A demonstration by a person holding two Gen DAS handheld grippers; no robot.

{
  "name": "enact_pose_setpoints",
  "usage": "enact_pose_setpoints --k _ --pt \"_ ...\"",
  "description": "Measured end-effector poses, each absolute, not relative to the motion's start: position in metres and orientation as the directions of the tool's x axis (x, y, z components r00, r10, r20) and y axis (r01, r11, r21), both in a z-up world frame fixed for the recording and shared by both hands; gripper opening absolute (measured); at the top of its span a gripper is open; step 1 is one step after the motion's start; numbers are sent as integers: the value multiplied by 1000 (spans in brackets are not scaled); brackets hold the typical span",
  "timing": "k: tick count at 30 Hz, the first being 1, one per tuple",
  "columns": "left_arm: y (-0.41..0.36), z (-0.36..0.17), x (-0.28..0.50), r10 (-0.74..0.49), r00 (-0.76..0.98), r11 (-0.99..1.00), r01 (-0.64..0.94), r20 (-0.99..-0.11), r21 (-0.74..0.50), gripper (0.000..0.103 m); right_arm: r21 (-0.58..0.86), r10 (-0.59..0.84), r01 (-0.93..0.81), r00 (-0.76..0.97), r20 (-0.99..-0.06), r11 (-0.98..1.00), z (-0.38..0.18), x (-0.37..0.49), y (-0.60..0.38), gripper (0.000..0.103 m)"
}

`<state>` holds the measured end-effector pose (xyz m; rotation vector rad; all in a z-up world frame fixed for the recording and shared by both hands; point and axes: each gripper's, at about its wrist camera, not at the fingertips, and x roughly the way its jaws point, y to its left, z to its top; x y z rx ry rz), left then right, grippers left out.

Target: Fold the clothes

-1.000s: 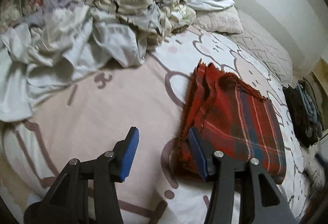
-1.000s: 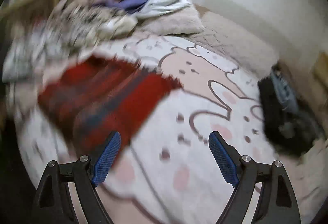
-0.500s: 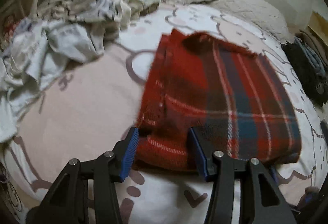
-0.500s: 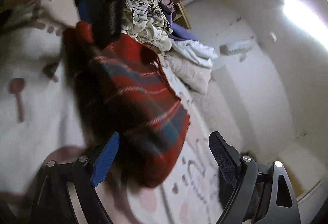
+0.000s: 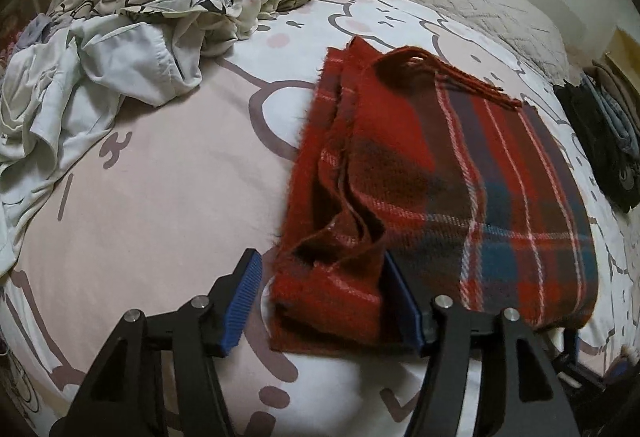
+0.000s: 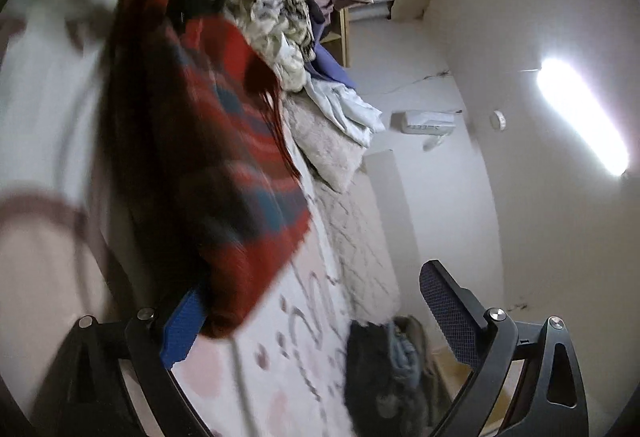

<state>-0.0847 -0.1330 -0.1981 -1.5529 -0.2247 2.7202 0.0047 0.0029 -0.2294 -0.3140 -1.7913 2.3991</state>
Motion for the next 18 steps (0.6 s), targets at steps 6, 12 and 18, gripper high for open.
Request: enact_pose_setpoints --k 6,12,18 --pt "-132 -198 -85 66 -510 -990 73 -858 -120 63 -971 172 22 -983 -64 -237 -232 7 -3 100" --pt "-132 -199 -87 63 -502 -992 66 -862 -111 63 -978 183 -20 -983 -19 -209 -239 -13 -38 100" --pt "-129 -202 -89 59 -500 -995 39 -864 -90 66 -975 240 -7 -970 -48 -221 -233 -17 -6 100"
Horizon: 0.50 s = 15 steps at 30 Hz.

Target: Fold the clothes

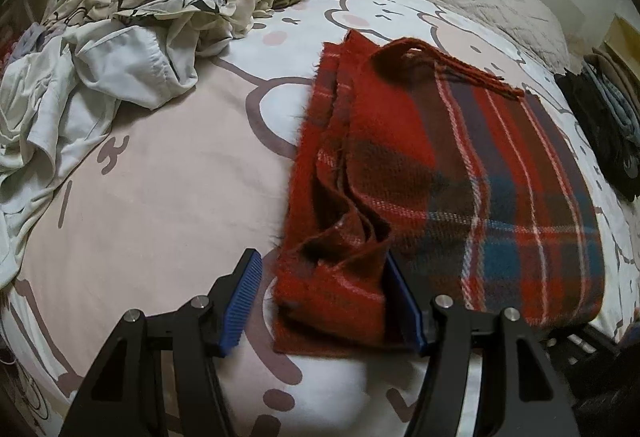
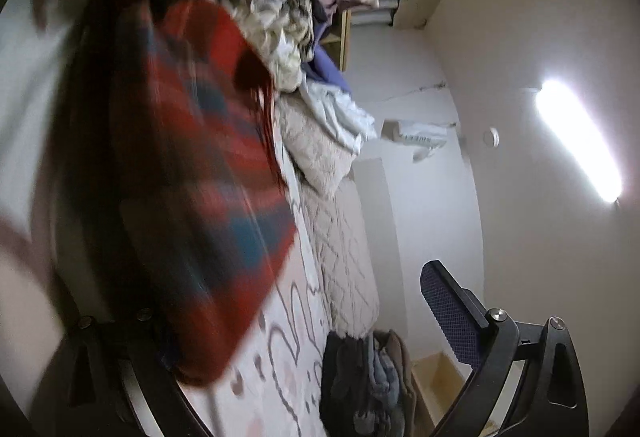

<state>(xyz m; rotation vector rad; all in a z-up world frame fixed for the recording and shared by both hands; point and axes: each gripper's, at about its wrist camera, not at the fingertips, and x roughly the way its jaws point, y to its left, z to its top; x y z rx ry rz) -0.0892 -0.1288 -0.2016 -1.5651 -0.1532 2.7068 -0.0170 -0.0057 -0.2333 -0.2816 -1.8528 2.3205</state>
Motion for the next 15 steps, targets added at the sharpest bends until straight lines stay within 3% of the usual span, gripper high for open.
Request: enact_pose_setpoints --k 2,11,15 --pt "-126 -203 -90 61 -502 -996 25 -863 -85 71 -966 208 41 -973 -96 -256 -230 -11 13 100" --pt "-131 -193 -83 40 -526 -995 61 -850 -84 71 -881 117 202 -954 -276 -428 -195 -9 16 100" --pt "-145 -183 -73 3 -534 -998 50 -845 -35 71 -771 13 374 -896 -444 -516 -172 16 19 100"
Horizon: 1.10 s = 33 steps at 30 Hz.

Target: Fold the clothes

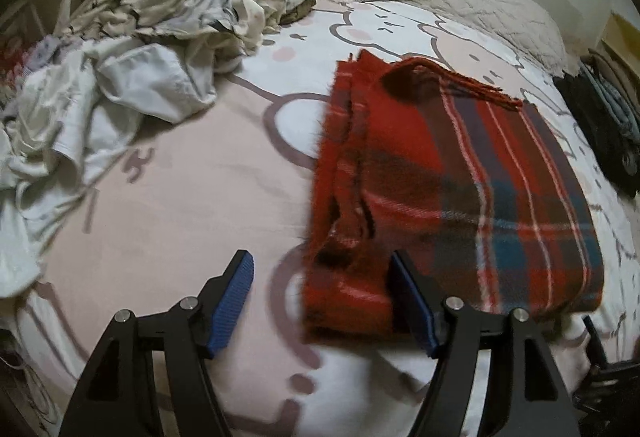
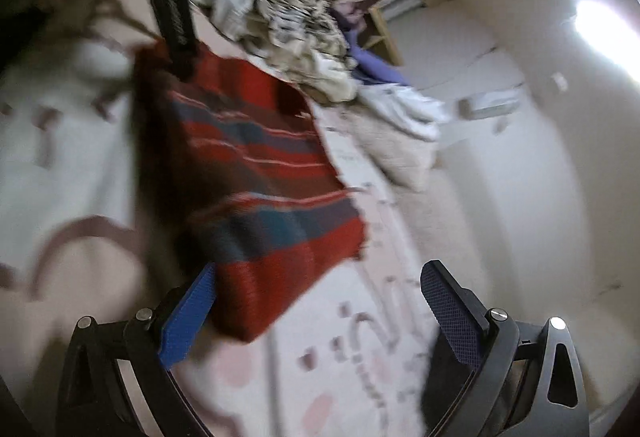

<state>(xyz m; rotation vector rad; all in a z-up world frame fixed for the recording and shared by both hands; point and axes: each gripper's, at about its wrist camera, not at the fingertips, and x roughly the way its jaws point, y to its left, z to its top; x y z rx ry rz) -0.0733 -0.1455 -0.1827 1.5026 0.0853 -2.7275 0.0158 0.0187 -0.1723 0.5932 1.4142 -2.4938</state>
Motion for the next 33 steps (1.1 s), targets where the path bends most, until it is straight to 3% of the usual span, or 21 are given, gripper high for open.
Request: enact_pose_setpoints --k 3,4,5,8,10,15,20,28,33 --pt "-165 -173 -69 -60 -527 -995 96 -848 11 71 -647 -43 439 -845 -533 -623 -151 24 23 99" --pt "-172 -168 -69 -74 -526 -993 114 -848 15 70 -606 -58 447 -832 -551 -658 -145 25 25 91" --pt "-179 -161 -70 -85 -528 -991 132 -845 17 70 -547 -70 449 -814 -577 -706 -139 19 28 74" --pt "-181 -134 -70 -80 -575 -993 119 -814 14 68 -346 -130 440 -752 -646 -829 -130 -5 39 43" --pt "-178 -115 -72 -61 -609 -996 92 -790 6 68 -198 -185 421 -710 -680 -885 -127 -22 46 35" --pt "-130 -93 -97 147 -613 -989 -97 -776 -111 68 11 -248 377 -588 -770 -926 -160 -54 47 34" --pt "-75 -116 -144 289 -515 -953 -237 -807 -190 68 32 -258 375 -571 -779 -926 -180 -56 46 35" --pt "-85 -164 -248 240 -415 -968 -165 -878 -187 68 74 -296 387 -553 -779 -919 -182 -59 51 35" --pt "-129 -147 -290 15 -492 -999 -37 -870 3 68 94 -306 384 -542 -782 -919 -184 -59 52 35"
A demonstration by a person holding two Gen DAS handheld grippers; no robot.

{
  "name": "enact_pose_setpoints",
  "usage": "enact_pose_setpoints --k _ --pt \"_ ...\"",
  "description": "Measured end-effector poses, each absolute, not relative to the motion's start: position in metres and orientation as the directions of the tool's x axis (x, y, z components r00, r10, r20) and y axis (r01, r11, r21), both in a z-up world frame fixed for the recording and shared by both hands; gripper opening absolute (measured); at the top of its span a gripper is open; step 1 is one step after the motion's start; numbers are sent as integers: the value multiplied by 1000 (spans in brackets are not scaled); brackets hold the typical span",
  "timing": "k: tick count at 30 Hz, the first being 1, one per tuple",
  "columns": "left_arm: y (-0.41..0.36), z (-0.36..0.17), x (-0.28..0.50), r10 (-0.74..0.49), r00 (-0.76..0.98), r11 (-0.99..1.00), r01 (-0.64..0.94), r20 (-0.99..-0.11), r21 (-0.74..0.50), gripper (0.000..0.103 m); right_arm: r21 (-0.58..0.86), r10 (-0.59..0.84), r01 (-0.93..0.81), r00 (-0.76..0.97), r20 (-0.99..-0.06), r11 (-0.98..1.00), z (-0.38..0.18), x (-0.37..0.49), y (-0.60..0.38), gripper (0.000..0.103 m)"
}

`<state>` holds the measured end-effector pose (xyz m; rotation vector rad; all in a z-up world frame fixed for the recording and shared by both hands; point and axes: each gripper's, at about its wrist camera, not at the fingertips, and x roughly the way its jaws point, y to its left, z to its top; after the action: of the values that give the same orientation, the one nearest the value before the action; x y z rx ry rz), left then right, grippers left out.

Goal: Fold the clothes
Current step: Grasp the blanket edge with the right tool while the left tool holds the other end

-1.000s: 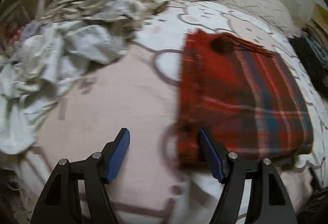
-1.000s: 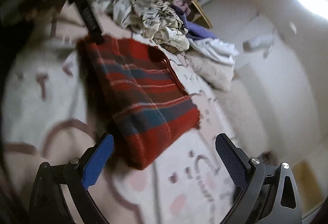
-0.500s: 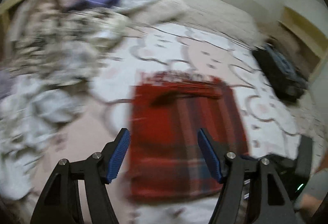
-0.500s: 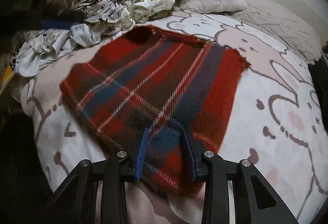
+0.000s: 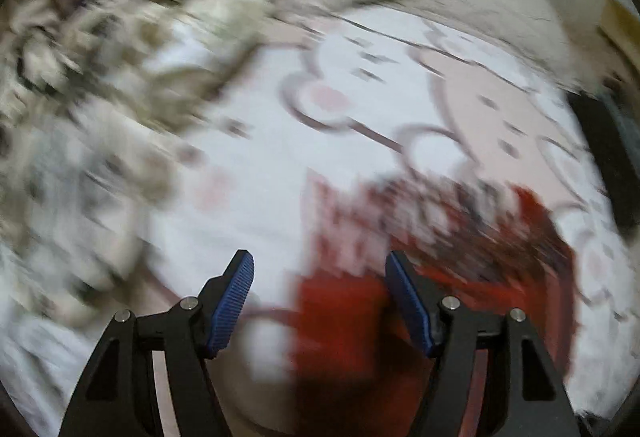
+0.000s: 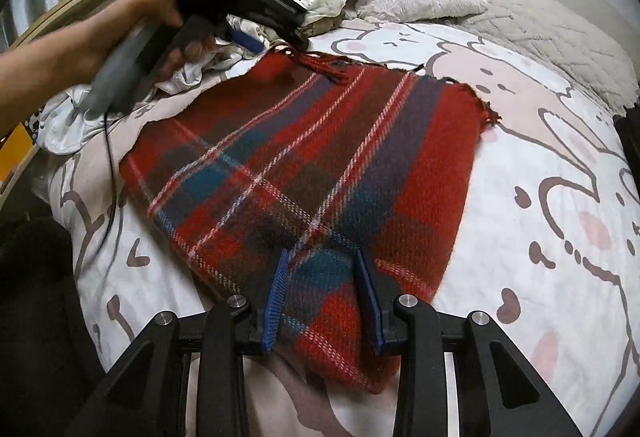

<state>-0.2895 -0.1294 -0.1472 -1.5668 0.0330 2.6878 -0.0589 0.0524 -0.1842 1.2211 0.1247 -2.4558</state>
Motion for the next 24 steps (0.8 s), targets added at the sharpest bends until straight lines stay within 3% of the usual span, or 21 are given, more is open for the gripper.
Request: enact_pose_setpoints --k 6,9,13,15,21,24 --pt "-165 -109 -264 24 -563 -999 -42 -826 0 68 102 -301 370 -534 -790 -923 -186 -61 51 35" --pt "-152 -103 -239 126 -555 -988 -142 -822 -55 68 91 -291 369 -534 -794 -925 -185 -60 48 35" --pt "-111 -125 -219 315 -411 -936 -284 -856 -208 68 83 -287 377 -527 -800 -923 -185 -61 48 35" --pt "-92 -140 -219 347 -355 -920 -308 -868 -241 68 81 -284 374 -526 -802 -924 -185 -62 48 35" --pt "-80 -171 -278 359 -311 -930 -192 -880 -312 68 75 -280 376 -527 -803 -924 -185 -63 47 35" --pt "-91 -164 -308 276 -365 -961 -125 -889 -247 68 69 -277 380 -528 -802 -923 -186 -63 47 35"
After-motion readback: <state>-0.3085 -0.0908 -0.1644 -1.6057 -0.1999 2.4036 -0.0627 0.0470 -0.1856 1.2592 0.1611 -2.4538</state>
